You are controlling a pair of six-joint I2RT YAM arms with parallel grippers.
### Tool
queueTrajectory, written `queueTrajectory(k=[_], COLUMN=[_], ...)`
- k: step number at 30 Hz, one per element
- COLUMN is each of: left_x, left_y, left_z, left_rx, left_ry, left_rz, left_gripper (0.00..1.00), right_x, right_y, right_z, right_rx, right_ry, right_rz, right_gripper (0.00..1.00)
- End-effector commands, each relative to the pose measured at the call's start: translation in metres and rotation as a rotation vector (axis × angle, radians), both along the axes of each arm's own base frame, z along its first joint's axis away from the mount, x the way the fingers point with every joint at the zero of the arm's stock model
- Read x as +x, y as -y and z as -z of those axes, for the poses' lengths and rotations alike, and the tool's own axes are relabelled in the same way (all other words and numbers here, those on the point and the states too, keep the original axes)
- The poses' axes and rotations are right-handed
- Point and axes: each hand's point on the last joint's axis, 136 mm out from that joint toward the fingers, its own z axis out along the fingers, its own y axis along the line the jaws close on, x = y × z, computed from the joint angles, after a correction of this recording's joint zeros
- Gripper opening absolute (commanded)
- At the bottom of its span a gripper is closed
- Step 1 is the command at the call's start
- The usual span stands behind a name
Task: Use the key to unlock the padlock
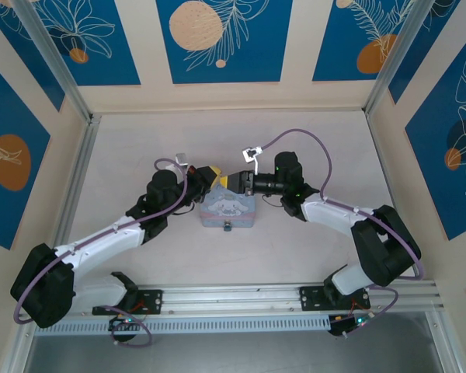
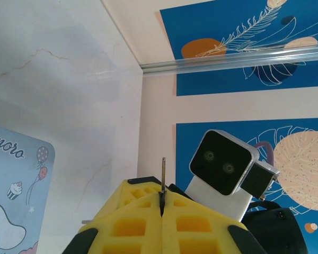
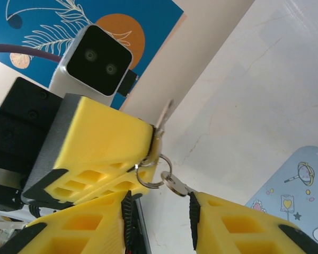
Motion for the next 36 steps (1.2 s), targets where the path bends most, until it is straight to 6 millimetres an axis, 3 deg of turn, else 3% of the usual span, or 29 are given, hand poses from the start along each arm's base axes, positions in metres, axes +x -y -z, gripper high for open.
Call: queueTrajectory(k=[1,14,26,33,36], left_x=[0.001,-0.001,-0.001,-0.002,-0.006], left_y=[0.005,0.011,0.009,0.004,0.002], left_z=[-0.023,-0.027,-0.014,-0.017,-0.022], left_rx=[-0.046,-0.053,-0.037,0.066,0.177], left_ry=[0.040,0.031,0.010,0.086,0.184], left_rz=[-0.001,0.012,-0.003,0.001,0.028], left_gripper=[0.00,0.00,0.00,0.00,0.00], right_x=[0.007,0.014,0.006,-0.003,-0.005], right_y=[-0.003,-0.003,0.001,0.013,0.027], right_z=[-0.008,-0.012,-0.017,-0.010,-0.010], right_rx=[-0.013,-0.059,-0.066,-0.084,-0.071], right_ry=[0.037,0.090,0.116,0.090,0.050], right_rz=[0.003,0.027,0.016,0.030,0.075], right_gripper=[0.34,0.35,0.00,0.01,0.17])
